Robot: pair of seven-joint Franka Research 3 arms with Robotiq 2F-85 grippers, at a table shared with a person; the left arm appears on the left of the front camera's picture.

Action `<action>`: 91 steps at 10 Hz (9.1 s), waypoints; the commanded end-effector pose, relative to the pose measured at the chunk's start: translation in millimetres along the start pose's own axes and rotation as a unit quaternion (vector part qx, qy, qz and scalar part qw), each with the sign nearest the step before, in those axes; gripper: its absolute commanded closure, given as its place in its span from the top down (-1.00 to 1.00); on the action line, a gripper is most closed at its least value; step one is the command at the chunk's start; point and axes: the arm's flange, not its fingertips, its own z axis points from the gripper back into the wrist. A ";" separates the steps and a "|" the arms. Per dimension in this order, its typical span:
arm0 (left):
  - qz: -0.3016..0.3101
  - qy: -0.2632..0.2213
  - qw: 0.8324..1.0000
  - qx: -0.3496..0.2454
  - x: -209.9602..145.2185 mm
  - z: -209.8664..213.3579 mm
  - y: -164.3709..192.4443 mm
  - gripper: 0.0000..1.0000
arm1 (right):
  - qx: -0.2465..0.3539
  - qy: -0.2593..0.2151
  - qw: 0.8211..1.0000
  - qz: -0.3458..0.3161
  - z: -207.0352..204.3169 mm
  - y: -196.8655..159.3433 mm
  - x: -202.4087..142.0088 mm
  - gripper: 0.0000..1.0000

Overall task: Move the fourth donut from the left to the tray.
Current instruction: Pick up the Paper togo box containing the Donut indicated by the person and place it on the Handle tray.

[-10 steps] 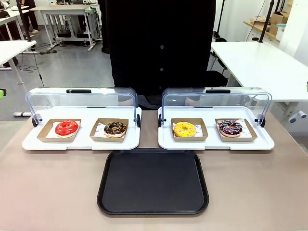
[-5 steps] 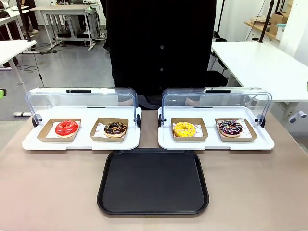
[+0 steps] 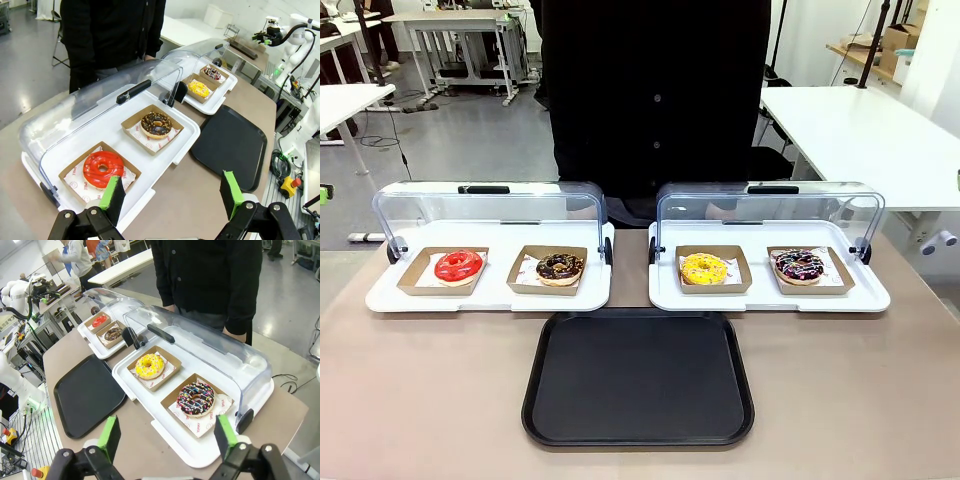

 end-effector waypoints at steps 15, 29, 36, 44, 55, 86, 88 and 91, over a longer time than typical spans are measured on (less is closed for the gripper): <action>-0.005 -0.013 1.000 -0.004 2.6 -0.3 2.0 1.00 | 0.004 -0.014 1.000 0.011 -1.0 -2.1 2.0 1.00; -0.005 -0.013 1.000 -0.004 2.6 -0.3 2.0 1.00 | 0.004 -0.014 1.000 0.011 -1.0 -2.1 2.0 1.00; -0.005 -0.013 1.000 -0.004 2.6 -0.3 2.0 1.00 | 0.004 -0.014 1.000 0.011 -1.0 -2.1 2.0 1.00; -0.005 -0.013 1.000 -0.004 2.6 -0.3 2.0 1.00 | 0.004 -0.014 1.000 0.011 -1.0 -2.1 2.0 1.00; -0.005 -0.013 1.000 -0.004 2.6 -0.3 2.0 1.00 | 0.004 -0.014 1.000 0.011 -1.0 -2.1 2.0 1.00; -0.005 -0.013 1.000 -0.004 2.6 -0.3 2.0 1.00 | 0.004 -0.014 1.000 0.011 -1.0 -2.1 2.0 1.00; -0.005 -0.013 1.000 -0.004 2.6 -0.3 2.0 1.00 | 0.004 -0.014 1.000 0.011 -1.0 -2.1 2.0 1.00; -0.005 -0.013 1.000 -0.004 2.6 -0.3 2.0 1.00 | 0.004 -0.014 1.000 0.011 -1.0 -2.1 2.0 1.00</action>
